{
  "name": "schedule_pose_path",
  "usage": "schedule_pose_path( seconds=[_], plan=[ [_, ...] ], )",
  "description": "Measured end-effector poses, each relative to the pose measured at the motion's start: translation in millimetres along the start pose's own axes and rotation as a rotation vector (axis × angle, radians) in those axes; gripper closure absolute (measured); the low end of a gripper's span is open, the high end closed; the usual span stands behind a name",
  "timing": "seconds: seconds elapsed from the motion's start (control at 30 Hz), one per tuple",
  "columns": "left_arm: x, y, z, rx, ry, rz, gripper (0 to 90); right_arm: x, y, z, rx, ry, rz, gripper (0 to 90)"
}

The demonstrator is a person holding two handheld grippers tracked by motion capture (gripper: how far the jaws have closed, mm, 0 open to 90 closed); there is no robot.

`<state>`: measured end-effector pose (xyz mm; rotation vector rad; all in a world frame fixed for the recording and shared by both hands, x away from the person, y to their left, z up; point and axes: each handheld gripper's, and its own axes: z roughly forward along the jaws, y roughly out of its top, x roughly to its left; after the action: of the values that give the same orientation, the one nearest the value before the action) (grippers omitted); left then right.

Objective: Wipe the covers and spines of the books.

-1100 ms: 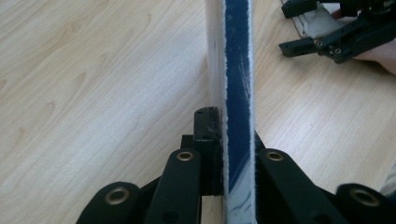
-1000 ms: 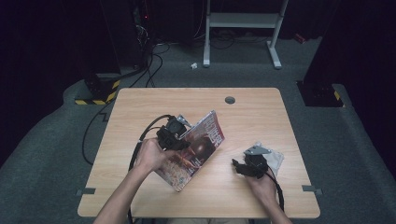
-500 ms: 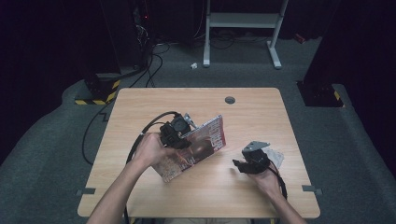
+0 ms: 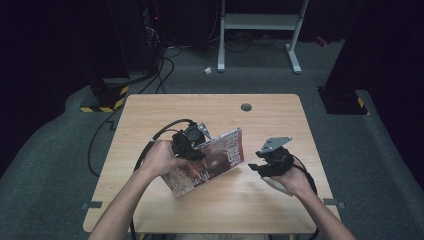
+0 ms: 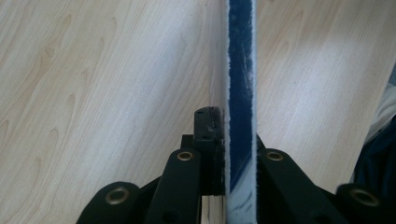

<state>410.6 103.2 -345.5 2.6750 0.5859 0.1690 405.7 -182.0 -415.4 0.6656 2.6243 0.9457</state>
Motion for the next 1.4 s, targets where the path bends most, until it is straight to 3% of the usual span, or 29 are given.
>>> schedule_pose_path(
  seconds=[0.13, 0.5, 0.63, 1.03, 1.17, 1.4],
  plan=[
    [-2.0, 2.9, 0.9, 0.008, -0.016, 0.027, 84.0, -2.1, 14.0, -7.6, 0.005, 0.011, -0.06, 47.1],
    [-5.3, 12.1, -1.5, 0.012, -0.048, 0.088, 84.0, -10.6, 40.3, -22.5, 0.0, 0.027, -0.147, 47.3],
    [-5.9, 13.5, -1.9, 0.006, -0.055, 0.095, 84.0, -12.2, 50.1, -21.2, 0.022, 0.053, -0.177, 46.4],
    [-7.7, 18.7, 6.2, 0.028, -0.081, 0.14, 83.9, -8.2, 65.3, -13.1, -0.017, 0.132, -0.224, 46.8],
    [-8.3, 21.4, 7.3, 0.024, -0.081, 0.149, 83.9, -6.7, 67.9, -10.0, -0.01, 0.158, -0.243, 52.1],
    [-6.2, 22.4, 9.5, 0.031, -0.065, 0.155, 83.7, -10.4, 66.6, -5.9, 0.01, 0.239, -0.252, 70.9]
  ],
)
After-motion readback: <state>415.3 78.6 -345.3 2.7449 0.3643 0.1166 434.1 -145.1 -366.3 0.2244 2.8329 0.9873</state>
